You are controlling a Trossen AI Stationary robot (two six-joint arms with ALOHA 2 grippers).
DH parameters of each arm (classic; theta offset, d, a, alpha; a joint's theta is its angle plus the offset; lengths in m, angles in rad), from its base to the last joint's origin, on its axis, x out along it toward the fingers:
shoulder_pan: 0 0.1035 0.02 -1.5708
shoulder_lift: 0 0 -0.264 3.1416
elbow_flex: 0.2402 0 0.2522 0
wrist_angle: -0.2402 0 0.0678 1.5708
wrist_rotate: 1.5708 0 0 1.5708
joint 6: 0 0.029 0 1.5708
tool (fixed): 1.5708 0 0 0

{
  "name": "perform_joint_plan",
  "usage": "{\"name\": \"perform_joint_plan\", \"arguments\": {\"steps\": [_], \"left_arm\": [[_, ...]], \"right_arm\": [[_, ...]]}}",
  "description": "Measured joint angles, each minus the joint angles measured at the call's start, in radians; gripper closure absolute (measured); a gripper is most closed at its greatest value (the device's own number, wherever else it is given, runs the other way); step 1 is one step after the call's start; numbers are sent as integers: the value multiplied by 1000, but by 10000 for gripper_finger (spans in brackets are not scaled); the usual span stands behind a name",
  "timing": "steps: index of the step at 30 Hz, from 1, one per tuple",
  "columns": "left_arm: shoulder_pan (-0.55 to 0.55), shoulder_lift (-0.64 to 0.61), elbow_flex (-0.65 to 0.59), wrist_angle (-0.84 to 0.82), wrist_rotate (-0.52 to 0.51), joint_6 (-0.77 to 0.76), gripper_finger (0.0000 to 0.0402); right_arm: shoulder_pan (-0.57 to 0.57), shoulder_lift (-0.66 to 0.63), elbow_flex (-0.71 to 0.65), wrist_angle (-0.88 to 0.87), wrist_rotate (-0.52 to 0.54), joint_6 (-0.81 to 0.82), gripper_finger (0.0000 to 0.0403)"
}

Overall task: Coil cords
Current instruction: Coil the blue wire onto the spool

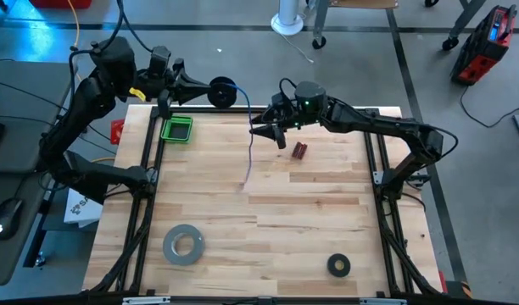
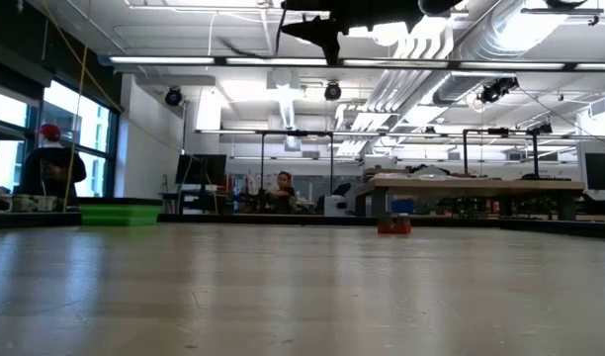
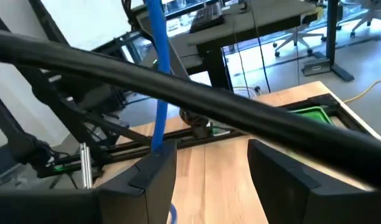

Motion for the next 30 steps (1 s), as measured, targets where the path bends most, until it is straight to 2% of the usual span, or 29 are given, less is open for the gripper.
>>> {"name": "perform_joint_plan", "arguments": {"steps": [7, 13, 23, 27, 30], "left_arm": [[0, 0, 0, -1, 5, -8, 401], [0, 0, 0, 0, 4, -7, 401], [0, 2, 0, 2, 0, 1, 401], [0, 2, 0, 2, 0, 2, 401], [2, 2, 0, 2, -2, 18, 401]], "right_arm": [[-31, -41, 0, -137, 133, -129, 213], [-70, -54, 0, -145, 8, -57, 213], [-54, -46, 1, -127, 141, -144, 213], [-52, -46, 1, -121, 101, -128, 213], [-38, -46, 1, -121, 22, -97, 213]]}}
